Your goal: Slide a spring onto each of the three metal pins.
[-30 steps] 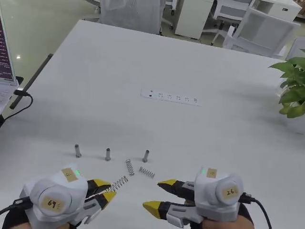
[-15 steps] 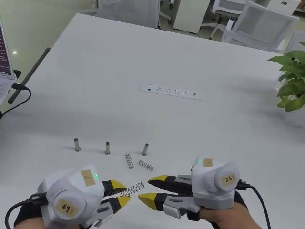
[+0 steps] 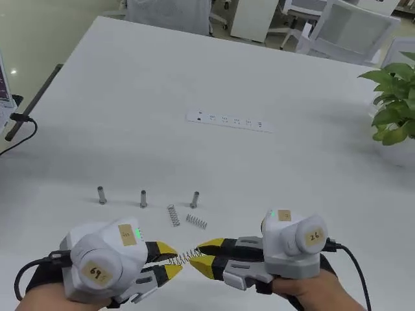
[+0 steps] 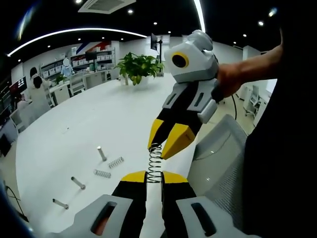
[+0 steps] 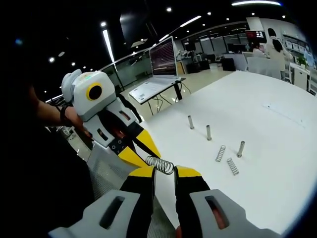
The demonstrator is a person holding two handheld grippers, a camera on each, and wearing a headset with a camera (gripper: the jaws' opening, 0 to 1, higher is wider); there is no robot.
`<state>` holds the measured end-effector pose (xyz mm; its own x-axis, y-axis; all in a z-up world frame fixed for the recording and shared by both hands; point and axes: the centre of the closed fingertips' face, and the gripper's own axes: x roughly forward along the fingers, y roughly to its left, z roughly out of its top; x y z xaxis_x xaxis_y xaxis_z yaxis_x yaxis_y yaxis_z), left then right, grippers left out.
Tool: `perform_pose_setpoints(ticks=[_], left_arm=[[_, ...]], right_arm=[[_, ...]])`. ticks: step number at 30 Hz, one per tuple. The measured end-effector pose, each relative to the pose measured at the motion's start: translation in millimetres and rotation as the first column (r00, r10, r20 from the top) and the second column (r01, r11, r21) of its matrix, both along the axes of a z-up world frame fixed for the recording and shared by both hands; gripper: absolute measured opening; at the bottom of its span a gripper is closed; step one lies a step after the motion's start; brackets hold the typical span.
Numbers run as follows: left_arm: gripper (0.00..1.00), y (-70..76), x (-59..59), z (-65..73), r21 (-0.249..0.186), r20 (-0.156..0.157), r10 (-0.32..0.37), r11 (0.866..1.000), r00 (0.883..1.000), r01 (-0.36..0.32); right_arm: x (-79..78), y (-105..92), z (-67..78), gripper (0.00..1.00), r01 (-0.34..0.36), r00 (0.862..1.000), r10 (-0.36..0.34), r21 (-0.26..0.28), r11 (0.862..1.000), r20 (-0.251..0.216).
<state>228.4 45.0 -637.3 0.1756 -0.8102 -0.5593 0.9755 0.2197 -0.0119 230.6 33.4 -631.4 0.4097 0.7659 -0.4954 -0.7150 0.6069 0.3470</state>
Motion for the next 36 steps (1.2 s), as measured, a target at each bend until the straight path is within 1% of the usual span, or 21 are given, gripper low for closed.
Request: perform_pose_setpoints(ticks=[5,7,11,15,18,21,23,26,27,30,33,36], left_arm=[[0.03,0.0,-1.6,-2.6,0.01,0.002,-0.011,1.0,1.0,0.011],[0.03,1.0,-2.0,-4.9,0.02,0.004,-0.015,1.0,1.0,0.015],[0.03,0.2,-2.5,-5.4,0.022,0.003,-0.021,1.0,1.0,0.021],[0.03,-1.0,-1.6,-6.5,0.032,0.013,-0.03,0.999,0.999,0.03],[0.03,-2.2,-0.8,-8.9,0.043,0.023,-0.041,0.998,0.999,0.04],[0.03,-4.2,-0.5,-8.5,0.037,0.019,-0.042,0.998,0.999,0.041],[0.03,-6.5,-0.3,-8.1,0.036,0.022,-0.047,0.998,0.999,0.046],[0.03,-8.6,0.6,-9.3,0.039,0.022,-0.053,0.998,0.998,0.052],[0.03,-8.6,0.8,-9.7,0.042,0.028,-0.056,0.998,0.998,0.055],[0.03,-9.6,0.2,-8.9,0.037,0.028,-0.062,0.997,0.998,0.061],[0.03,-10.3,-1.4,-8.7,0.042,0.032,-0.073,0.997,0.997,0.072],[0.03,-10.6,-2.5,-10.2,0.05,0.035,-0.084,0.995,0.996,0.082]], right_arm=[[-2.4,1.3,0.6,0.13,-0.011,1.0,0.011,-0.007,1.0,-0.002],[-3.1,2.5,3.4,0.11,-0.018,1.0,0.018,-0.002,1.0,0.004],[-3.3,4.0,6.0,0.1,-0.024,1.0,0.024,-0.002,1.0,0.005],[-2.6,4.7,6.1,0.1,-0.033,0.999,0.033,-0.016,0.999,0.009],[-3.6,7.9,10.4,0.1,-0.052,0.999,0.052,-0.023,0.998,0.015],[-4.4,11.4,14.5,0.09,-0.065,0.998,0.065,-0.022,0.998,0.019],[-5.1,14.1,15.5,0.09,-0.08,0.996,0.08,-0.03,0.996,0.025],[-4.8,14.0,12.5,0.09,-0.094,0.995,0.096,-0.06,0.994,0.03],[-4.9,13.2,12.0,0.09,-0.099,0.994,0.101,-0.068,0.993,0.029],[-5.2,10.7,10.8,0.1,-0.113,0.993,0.117,-0.095,0.989,0.03],[-6.8,8.6,7.7,0.13,-0.15,0.987,0.157,-0.149,0.977,0.033],[-8.4,9.3,7.0,0.15,-0.185,0.98,0.194,-0.177,0.967,0.035]])
